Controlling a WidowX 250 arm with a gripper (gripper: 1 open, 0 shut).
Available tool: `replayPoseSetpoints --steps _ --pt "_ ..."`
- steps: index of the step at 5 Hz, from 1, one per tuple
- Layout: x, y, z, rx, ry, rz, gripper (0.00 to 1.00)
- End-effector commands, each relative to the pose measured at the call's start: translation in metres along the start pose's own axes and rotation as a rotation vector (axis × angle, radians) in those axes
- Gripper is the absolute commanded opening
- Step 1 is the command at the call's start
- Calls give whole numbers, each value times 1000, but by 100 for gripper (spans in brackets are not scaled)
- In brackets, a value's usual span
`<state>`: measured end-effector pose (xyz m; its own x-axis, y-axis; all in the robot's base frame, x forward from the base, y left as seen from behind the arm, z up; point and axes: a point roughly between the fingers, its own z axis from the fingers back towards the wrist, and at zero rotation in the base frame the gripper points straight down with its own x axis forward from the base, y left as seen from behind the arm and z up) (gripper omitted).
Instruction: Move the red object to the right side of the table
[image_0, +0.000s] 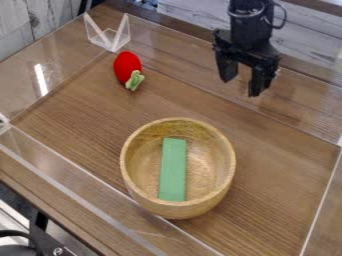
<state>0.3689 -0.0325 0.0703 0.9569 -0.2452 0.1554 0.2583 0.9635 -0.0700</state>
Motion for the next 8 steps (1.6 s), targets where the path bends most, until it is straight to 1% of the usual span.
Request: replayPoseSetpoints --steps 1,2,3,5,7,8 --pt "6 -11 7 4 -31 -27 100" --pt "8 -18 2 0 -26 -45 100" --pt "9 -19 -5 -7 -23 -84 100" --pt "6 -22 -15 -20 -18 -154 100" --pt "3 -21 1 -9 -33 -94 100" --pt "4 -22 9 -11 -38 -109 100"
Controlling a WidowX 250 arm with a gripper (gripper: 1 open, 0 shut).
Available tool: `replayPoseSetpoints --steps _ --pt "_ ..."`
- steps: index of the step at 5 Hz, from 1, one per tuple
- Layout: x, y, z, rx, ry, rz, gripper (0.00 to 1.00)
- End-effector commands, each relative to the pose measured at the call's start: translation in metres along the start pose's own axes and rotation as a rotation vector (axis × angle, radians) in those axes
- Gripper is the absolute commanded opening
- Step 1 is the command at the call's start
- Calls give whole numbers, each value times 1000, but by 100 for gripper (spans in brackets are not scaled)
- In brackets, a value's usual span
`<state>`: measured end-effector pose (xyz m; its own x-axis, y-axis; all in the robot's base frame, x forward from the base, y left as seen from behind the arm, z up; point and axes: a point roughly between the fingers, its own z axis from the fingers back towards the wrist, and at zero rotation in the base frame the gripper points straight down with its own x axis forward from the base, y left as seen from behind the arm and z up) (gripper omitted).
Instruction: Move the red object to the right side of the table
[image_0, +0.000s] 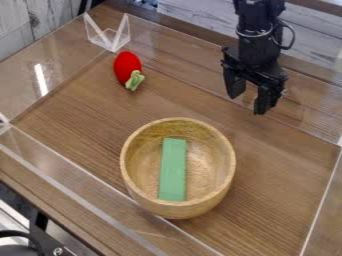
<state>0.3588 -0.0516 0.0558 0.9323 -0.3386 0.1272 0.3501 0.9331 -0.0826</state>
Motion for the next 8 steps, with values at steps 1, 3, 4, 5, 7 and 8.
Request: replayPoseSetpoints --steps 1,3,4,5,7,8 --pt "5 0 24 9 -49 -12 100" --pt "-8 7 14 -10 -4 -5 100" --pt "-14 16 11 -14 3 6 100" --pt "-20 13 12 -17 11 28 100" --pt "-21 25 41 3 -34 94 100" --pt "-21 50 63 27 -66 157 100"
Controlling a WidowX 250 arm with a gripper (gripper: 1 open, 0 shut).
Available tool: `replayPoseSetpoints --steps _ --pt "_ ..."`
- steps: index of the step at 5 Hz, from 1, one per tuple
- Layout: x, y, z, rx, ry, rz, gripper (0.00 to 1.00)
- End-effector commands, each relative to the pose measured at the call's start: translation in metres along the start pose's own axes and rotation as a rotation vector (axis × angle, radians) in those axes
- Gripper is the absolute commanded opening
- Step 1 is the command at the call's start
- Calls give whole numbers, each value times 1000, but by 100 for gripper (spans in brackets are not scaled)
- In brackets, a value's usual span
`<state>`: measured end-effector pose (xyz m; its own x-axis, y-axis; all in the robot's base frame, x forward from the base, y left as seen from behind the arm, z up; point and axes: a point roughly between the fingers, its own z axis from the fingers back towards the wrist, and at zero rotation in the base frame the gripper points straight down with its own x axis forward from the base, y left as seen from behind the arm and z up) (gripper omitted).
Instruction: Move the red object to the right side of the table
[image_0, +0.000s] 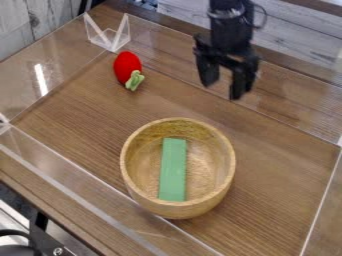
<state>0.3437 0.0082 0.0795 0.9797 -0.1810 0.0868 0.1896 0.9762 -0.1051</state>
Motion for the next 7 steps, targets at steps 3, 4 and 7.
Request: replayPoseSetpoints --steps 3,4,7 --pt "4 76 63 76 -144 20 100" --pt "7 90 72 95 -152 77 100" --pt "12 113 63 108 -113 107 100"
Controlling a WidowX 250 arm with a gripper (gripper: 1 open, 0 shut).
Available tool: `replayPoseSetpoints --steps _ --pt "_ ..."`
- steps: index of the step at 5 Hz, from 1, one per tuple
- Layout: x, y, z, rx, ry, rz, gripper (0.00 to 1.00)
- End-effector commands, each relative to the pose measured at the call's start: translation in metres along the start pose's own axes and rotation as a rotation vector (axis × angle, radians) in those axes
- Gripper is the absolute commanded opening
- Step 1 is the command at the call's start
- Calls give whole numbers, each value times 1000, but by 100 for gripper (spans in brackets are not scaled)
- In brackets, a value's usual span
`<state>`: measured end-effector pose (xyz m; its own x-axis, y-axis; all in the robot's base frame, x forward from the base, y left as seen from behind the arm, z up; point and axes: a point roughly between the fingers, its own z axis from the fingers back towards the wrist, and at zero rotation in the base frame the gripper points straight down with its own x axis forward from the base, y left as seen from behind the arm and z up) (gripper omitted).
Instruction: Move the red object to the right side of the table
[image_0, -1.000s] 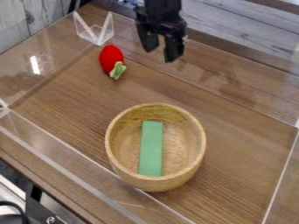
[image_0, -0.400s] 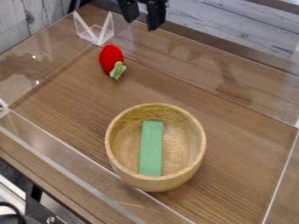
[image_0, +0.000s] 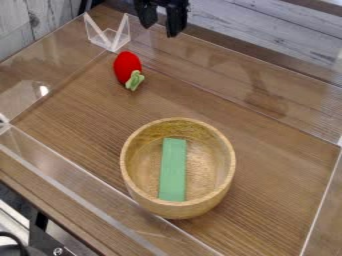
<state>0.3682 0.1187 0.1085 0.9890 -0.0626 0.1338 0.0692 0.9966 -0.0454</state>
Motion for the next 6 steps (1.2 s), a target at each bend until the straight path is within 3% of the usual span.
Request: replayPoseSetpoints --steps 1,2,4,5,6 --pt "0 15 18 38 -46 17 100" --pt "-7 33 17 53 -40 50 100" --pt "2 49 -6 68 -35 75 100" --pt "2 60 1 66 -34 87 100" --pt "-1 69 -14 78 -3 137 100"
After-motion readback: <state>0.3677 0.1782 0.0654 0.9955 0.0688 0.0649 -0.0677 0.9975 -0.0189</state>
